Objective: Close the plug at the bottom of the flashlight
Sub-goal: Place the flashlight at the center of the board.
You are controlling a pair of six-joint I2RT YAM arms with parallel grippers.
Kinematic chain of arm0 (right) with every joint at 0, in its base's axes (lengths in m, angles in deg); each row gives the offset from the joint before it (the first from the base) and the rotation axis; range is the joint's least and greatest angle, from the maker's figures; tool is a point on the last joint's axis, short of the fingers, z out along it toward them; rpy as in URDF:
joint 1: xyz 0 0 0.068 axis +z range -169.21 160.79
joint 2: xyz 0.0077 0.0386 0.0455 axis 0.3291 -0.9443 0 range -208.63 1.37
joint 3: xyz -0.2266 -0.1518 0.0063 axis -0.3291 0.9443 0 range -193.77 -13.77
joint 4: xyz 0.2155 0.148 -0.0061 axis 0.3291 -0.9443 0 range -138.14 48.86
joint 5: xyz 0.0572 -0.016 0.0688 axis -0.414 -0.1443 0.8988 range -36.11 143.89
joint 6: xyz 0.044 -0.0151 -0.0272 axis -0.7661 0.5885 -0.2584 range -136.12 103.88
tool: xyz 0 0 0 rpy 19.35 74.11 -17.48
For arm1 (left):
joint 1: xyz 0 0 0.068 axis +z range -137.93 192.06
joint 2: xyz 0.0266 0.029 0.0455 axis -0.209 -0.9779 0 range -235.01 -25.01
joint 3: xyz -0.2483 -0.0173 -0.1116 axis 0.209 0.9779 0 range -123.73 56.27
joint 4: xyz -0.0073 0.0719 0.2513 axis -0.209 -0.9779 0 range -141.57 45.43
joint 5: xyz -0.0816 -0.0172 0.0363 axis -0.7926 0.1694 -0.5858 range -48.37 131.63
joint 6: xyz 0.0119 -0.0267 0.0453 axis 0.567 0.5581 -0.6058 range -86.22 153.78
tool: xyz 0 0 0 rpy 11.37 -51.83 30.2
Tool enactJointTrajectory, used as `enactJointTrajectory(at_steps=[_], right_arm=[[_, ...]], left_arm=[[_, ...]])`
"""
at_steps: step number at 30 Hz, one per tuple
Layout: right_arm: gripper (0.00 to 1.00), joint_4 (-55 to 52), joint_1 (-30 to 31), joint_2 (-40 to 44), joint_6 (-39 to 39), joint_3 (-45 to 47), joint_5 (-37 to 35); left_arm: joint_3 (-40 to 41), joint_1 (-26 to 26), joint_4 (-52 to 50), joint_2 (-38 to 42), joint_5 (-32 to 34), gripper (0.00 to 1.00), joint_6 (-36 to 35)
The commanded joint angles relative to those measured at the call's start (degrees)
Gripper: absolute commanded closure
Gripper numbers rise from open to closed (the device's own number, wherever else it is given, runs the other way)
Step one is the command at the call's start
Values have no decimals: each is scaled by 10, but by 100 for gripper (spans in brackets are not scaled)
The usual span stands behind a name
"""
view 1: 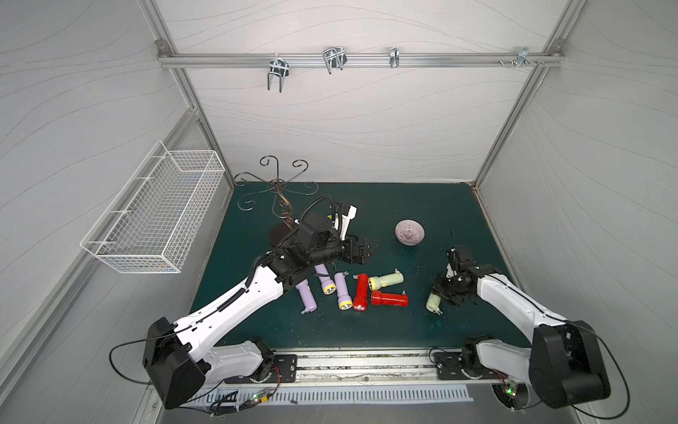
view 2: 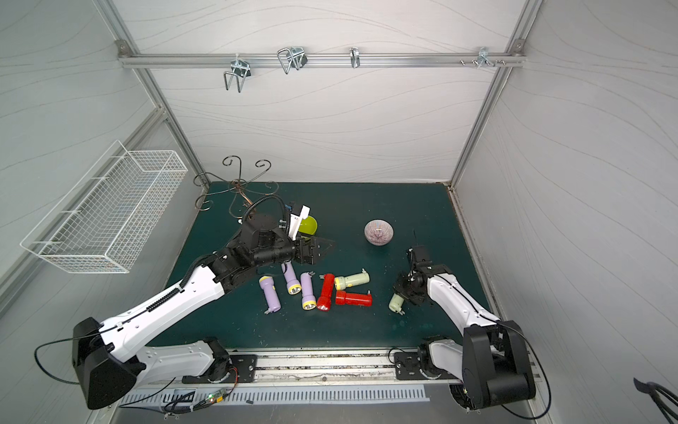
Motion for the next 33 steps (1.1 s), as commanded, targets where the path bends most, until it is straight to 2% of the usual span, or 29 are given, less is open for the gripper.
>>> enactJointTrajectory(at_steps=[1, 7, 11, 14, 18, 20, 22, 23, 25, 26, 27, 30, 33], right_arm=[[62, 14, -1, -22, 8, -10, -30], [42, 46, -1, -55, -3, -12, -12], [39, 39, -1, -45, -5, -23, -2], [35, 3, 7, -7, -1, -40, 17], [25, -74, 41, 77, 12, -64, 20], [24, -108, 45, 118, 17, -73, 19], [34, -127, 44, 155, 20, -79, 7], [46, -129, 42, 165, 23, -81, 2], [84, -115, 27, 167, 33, -84, 3], [97, -104, 15, 157, 35, -84, 14], [100, -87, 0, 135, 38, -83, 32], [100, -34, -17, 47, 46, -89, 73], [100, 9, -18, -33, 56, -112, 85]], left_arm=[[1, 3, 16, 8, -3, 0, 7], [8, 3, 13, 8, -4, 0, 8], [16, 3, 12, 11, -4, 1, 11], [18, -7, -17, 9, 12, 1, 3], [11, -57, -72, -1, 64, 4, -34], [12, -77, -80, -7, 70, 6, -34], [13, -102, -86, -20, 74, 10, -33], [12, -114, -90, -28, 77, 14, -34], [8, -144, -95, -49, 86, 21, -37], [6, -157, -92, -59, 86, 26, -36], [2, -169, -88, -73, 83, 32, -36], [-13, -192, -74, -115, 55, 46, -25], [-27, -203, -58, -151, 32, 48, -11]])
